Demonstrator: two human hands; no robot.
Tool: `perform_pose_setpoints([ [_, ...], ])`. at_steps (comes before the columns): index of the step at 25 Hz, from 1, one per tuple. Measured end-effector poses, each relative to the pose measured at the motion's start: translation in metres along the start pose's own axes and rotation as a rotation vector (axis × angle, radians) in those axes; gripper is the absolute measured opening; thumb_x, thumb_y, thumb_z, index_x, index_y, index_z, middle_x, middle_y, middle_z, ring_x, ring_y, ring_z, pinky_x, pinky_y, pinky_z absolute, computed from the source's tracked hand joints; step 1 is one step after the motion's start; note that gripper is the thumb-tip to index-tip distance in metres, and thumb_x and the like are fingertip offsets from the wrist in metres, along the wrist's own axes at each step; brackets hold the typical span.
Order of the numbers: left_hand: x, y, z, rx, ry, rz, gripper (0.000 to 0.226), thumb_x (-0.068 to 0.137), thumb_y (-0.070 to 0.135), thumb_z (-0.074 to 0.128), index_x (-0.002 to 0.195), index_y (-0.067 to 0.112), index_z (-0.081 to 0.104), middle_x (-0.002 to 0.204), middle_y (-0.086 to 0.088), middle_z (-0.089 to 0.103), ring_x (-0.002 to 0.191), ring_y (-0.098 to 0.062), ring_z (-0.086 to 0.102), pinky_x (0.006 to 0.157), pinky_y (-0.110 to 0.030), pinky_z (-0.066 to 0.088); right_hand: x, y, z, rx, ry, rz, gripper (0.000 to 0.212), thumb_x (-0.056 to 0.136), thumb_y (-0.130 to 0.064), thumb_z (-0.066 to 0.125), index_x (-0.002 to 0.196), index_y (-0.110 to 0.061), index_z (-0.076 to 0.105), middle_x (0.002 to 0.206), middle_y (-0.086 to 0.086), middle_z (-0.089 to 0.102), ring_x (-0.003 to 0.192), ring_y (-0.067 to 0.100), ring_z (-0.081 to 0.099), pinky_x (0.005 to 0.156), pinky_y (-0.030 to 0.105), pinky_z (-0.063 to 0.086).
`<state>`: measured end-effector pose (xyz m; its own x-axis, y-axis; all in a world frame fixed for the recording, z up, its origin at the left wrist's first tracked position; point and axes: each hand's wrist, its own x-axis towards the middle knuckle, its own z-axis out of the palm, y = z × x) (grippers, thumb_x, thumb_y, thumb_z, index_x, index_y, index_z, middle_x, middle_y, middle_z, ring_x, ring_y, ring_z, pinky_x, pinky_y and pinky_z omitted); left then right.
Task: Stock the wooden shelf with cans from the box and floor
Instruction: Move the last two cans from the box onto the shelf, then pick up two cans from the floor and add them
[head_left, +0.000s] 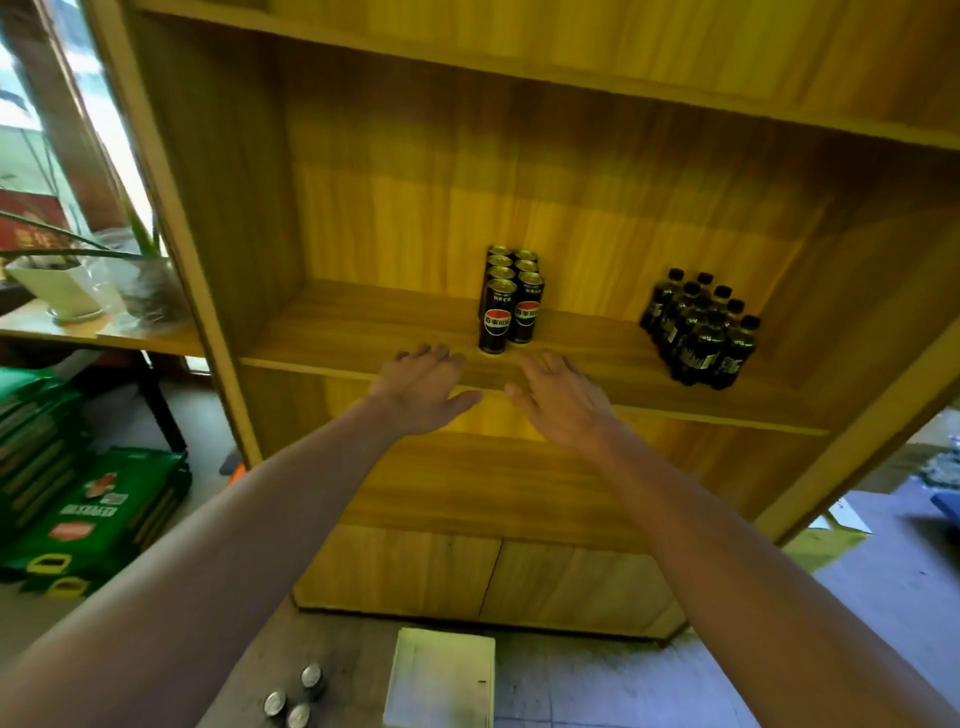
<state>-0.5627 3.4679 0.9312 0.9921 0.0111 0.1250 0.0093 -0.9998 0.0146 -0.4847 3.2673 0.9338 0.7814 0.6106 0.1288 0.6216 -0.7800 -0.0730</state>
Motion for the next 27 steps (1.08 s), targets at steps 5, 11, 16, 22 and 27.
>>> perform_pose_setpoints([
  [5, -0.05, -0.068, 0.019, 0.004, -0.028, -0.223, 0.066, 0.097, 0.061, 0.044, 0.144, 0.014, 0.047, 0.14, -0.015, 0.054, 0.13, -0.038, 0.051, 0.099, -0.049, 0.044, 0.047, -0.081, 0.042, 0.061, -0.046, -0.245, 0.059, 0.103, -0.05, 0.04, 0.154, -0.022, 0.03, 0.153, 0.011, 0.039, 0.138, 0.037, 0.038, 0.105, 0.051, 0.043],
  [11, -0.149, -0.14, 0.057, 0.024, -0.08, -0.451, 0.054, 0.096, 0.061, 0.045, 0.118, 0.013, 0.057, 0.109, -0.012, 0.062, 0.102, -0.035, 0.061, 0.08, -0.045, 0.054, 0.068, -0.189, 0.108, 0.15, -0.128, -0.448, 0.059, 0.102, -0.051, 0.04, 0.154, -0.024, 0.029, 0.158, 0.008, 0.034, 0.142, 0.032, 0.035, 0.108, 0.049, 0.038],
  [16, -0.226, -0.193, 0.117, -0.015, -0.124, -0.662, 0.054, 0.095, 0.062, 0.047, 0.112, 0.012, 0.058, 0.106, -0.014, 0.061, 0.102, -0.035, 0.06, 0.077, -0.044, 0.049, 0.061, -0.256, 0.186, 0.183, -0.256, -0.514, 0.06, 0.102, -0.051, 0.041, 0.154, -0.025, 0.027, 0.156, 0.008, 0.034, 0.14, 0.03, 0.036, 0.105, 0.047, 0.039],
  [22, -0.292, -0.223, 0.249, -0.147, -0.272, -0.736, 0.055, 0.097, 0.06, 0.045, 0.12, 0.012, 0.058, 0.114, -0.016, 0.063, 0.105, -0.036, 0.061, 0.076, -0.044, 0.051, 0.044, -0.294, 0.328, 0.131, -0.383, -0.557, 0.058, 0.102, -0.05, 0.044, 0.151, -0.02, 0.033, 0.146, 0.012, 0.045, 0.131, 0.034, 0.044, 0.102, 0.048, 0.044],
  [27, -0.35, -0.222, 0.419, -0.246, -0.376, -0.771, 0.053, 0.098, 0.06, 0.039, 0.107, 0.011, 0.059, 0.105, -0.013, 0.063, 0.091, -0.031, 0.059, 0.068, -0.04, 0.047, 0.008, -0.299, 0.497, 0.149, -0.499, -0.573, 0.055, 0.102, -0.047, 0.046, 0.147, -0.016, 0.036, 0.142, 0.013, 0.047, 0.127, 0.035, 0.046, 0.094, 0.051, 0.048],
])
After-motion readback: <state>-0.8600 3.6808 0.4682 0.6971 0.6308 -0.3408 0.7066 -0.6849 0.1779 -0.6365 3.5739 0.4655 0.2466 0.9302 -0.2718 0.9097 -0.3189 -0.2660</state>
